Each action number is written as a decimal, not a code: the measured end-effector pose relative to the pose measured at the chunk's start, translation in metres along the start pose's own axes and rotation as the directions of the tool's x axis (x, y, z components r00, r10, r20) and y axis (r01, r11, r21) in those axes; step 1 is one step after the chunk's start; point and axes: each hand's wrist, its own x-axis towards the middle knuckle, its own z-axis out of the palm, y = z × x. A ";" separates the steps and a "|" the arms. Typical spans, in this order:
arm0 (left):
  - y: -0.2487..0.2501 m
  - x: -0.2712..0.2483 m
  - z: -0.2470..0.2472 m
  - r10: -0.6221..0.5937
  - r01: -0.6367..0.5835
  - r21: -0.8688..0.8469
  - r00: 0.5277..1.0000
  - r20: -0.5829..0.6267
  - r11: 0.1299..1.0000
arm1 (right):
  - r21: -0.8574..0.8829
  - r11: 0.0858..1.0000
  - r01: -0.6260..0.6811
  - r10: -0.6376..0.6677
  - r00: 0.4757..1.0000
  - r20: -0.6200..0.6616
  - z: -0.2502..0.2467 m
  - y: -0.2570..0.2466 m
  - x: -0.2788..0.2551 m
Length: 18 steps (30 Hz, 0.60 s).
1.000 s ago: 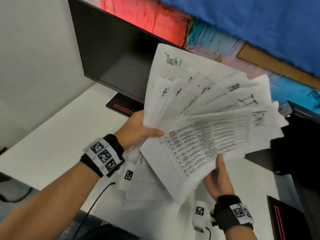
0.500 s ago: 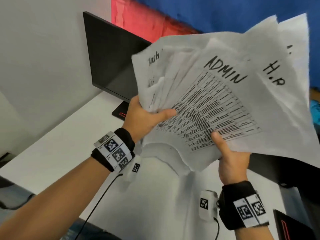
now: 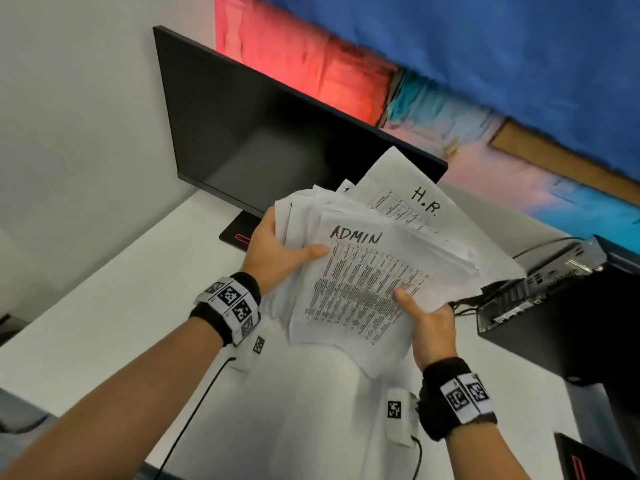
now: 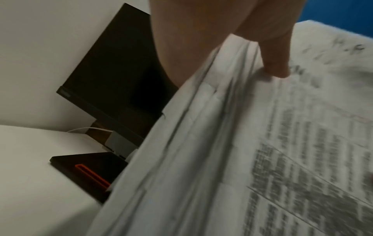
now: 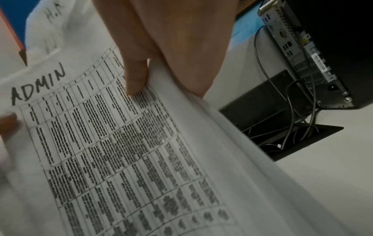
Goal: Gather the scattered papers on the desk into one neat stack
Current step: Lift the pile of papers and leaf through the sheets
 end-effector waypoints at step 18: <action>-0.001 0.008 0.035 -0.097 0.102 -0.025 0.981 0.168 0.994 | 0.162 0.986 0.030 -0.020 0.998 -0.063 -0.006 -0.004 0.005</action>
